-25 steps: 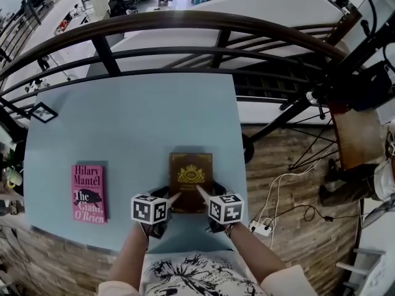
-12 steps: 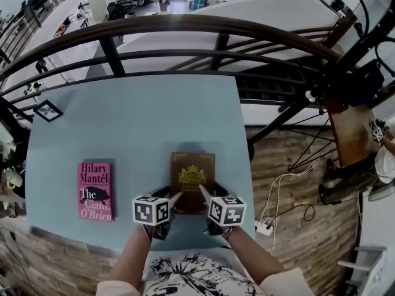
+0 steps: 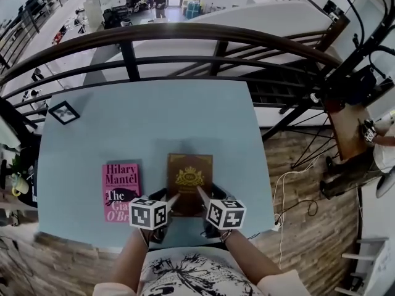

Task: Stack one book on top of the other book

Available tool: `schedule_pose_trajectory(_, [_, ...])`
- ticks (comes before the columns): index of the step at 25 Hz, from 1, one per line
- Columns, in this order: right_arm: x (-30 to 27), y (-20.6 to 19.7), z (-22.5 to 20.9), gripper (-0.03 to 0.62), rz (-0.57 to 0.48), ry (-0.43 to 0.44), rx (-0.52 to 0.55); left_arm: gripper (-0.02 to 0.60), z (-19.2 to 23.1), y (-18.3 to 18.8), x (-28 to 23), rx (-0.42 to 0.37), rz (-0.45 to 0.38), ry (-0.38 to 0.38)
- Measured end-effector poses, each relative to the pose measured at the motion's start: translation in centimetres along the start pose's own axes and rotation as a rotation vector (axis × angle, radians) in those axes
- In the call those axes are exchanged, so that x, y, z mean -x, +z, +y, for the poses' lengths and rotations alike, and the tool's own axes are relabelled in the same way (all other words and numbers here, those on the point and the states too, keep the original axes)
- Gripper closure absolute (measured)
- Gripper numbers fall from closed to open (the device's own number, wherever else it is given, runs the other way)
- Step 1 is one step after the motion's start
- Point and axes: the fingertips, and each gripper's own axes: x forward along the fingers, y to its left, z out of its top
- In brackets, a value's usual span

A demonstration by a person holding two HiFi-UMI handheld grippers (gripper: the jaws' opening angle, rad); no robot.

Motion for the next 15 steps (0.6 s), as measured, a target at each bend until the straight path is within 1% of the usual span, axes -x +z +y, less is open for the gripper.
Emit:
schedule_pose_trajectory(3, [-0.9,-0.5,4.0,0.395,-0.002,0.003,0.008,0.368,2.7,0.0,3.0,0.001,-0.016,0.005])
schedule_pose_trajectory(9, [-3.7,-2.6,12.1,0.393,0.005,0.026,0.017,0.368,9.1,-0.8,9.1,0.003,-0.025,0.044])
schedule_pose_trajectory(15, [-6.0,-4.8,18.4,0.393,0.031,0.048,0.022,0.367,14.4,-2.1,13.7,0.029,-0.032,0.059])
